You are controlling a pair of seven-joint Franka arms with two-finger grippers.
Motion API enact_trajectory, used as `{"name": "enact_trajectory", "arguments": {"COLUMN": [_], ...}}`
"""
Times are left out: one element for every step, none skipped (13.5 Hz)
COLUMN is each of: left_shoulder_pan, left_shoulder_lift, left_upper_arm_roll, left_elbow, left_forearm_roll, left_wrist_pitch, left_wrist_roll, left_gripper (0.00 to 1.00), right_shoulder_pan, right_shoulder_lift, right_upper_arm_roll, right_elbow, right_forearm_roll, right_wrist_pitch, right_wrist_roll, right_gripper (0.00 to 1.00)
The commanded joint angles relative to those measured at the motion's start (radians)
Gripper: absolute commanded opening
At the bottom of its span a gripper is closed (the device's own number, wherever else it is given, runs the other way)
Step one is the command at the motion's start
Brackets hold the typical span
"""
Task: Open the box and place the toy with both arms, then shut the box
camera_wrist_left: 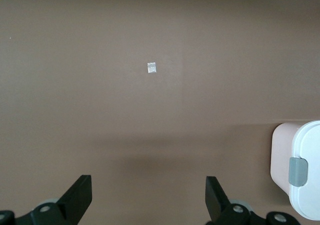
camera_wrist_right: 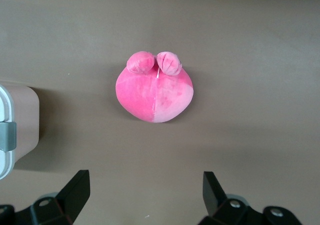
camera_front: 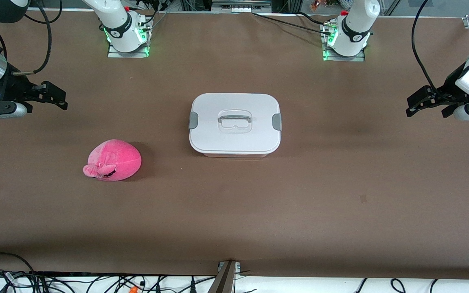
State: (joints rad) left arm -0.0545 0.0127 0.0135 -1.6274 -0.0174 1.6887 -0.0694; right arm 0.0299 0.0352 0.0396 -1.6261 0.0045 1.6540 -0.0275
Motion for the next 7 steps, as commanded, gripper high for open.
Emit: {"name": "enact_trajectory", "arguments": {"left_shoulder_pan": [-0.004,-0.004,-0.002,-0.002,-0.002,-0.002,-0.002], "left_shoulder_lift": [-0.033,-0.033,-0.033,-0.033,-0.033,-0.033,-0.031], "left_upper_arm_roll": [0.006,0.006,0.006,0.006,0.006,0.006,0.003], "left_elbow": [-0.034,-0.034,-0.034,-0.034,-0.034,-0.031,-0.026], "left_forearm_roll": [-0.009,-0.007,-0.009,-0.007,-0.007,-0.006,-0.006], "left_wrist_pitch": [0.009,0.008,0.003,0.002,-0.009,-0.026,-0.040], "left_wrist_roll": [-0.009,-0.010,-0.010,-0.009,-0.009,-0.009,-0.009], "left_gripper": [1.00,1.00,1.00,1.00,1.00,1.00,1.00], "right_shoulder_pan": [0.001,0.001,0.002,0.002,0.002,0.002,0.002], "right_shoulder_lift": [0.009,0.009,0.008,0.008,0.008,0.008,0.008], "right_upper_arm_roll": [-0.001,0.000,0.000,0.002,0.002,0.002,0.002], "right_elbow": [0.026,0.026,0.026,0.026,0.026,0.026,0.026], "right_forearm_roll": [0.012,0.014,0.012,0.012,0.014,0.014,0.012], "right_wrist_pitch": [-0.011,-0.011,-0.013,-0.011,-0.010,-0.013,-0.014], "right_wrist_roll": [0.005,0.004,0.004,0.004,0.004,0.004,0.004], "right_gripper": [1.00,1.00,1.00,1.00,1.00,1.00,1.00]}}
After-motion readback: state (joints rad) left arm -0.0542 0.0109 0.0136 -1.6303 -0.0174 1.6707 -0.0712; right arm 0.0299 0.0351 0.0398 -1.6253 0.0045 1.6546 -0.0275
